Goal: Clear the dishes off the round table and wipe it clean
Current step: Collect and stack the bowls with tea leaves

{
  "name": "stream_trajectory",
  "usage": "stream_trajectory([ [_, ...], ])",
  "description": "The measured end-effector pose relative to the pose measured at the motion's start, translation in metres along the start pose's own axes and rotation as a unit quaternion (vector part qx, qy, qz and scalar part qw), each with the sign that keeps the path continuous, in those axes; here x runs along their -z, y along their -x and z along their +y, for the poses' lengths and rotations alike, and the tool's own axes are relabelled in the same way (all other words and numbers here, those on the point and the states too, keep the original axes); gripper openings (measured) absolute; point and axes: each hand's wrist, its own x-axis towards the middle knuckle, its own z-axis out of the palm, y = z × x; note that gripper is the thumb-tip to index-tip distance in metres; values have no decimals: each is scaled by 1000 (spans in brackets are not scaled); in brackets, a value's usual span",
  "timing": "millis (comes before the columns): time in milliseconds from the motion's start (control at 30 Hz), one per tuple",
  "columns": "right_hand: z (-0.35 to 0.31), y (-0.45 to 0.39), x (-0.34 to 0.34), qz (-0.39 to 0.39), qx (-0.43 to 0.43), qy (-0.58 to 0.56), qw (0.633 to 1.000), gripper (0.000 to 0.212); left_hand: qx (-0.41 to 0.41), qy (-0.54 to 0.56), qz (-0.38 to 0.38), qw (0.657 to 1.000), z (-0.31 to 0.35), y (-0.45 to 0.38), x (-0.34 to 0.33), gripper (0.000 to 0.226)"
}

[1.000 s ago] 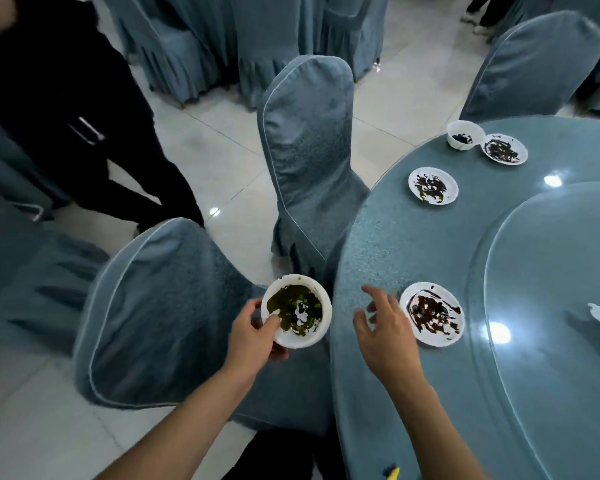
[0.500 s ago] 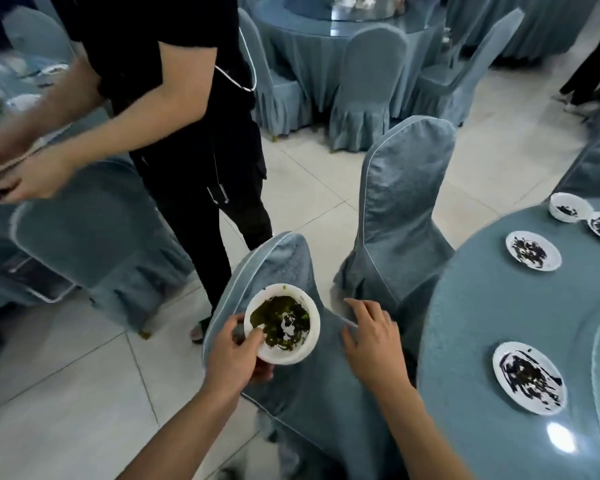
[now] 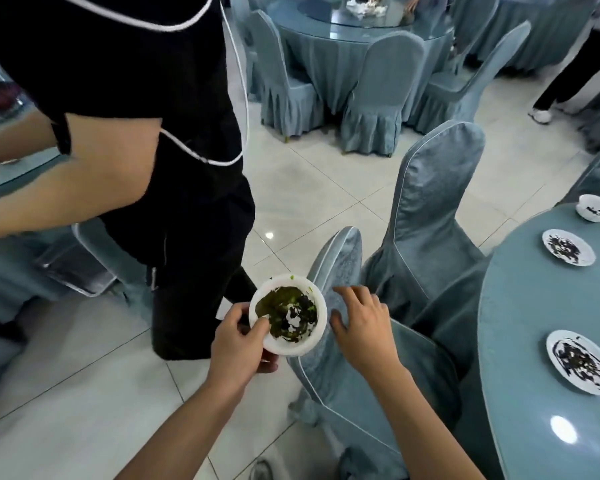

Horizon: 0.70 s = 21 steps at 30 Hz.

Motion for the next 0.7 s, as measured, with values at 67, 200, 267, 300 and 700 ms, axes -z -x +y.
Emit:
stream_trajectory([
  [67, -9, -7, -2, 3, 6, -2, 1000, 41, -2, 4, 4, 1000, 1, -5, 8, 18],
  [200, -20, -28, -5, 6, 17, -7, 1000, 40, 1, 20, 19, 1000, 9, -20, 11, 17],
  [267, -21, -43, -7, 13, 22, -13, 1000, 40, 4, 28, 26, 999, 15, -33, 7, 14],
  [300, -19, -52, -8, 17, 26, -13, 999, 40, 7, 33, 28, 999, 19, -40, 5, 15],
  [700, -3, -144, -23, 41, -28, -28, 998, 39, 22, 26, 39, 999, 62, -147, -12, 33],
])
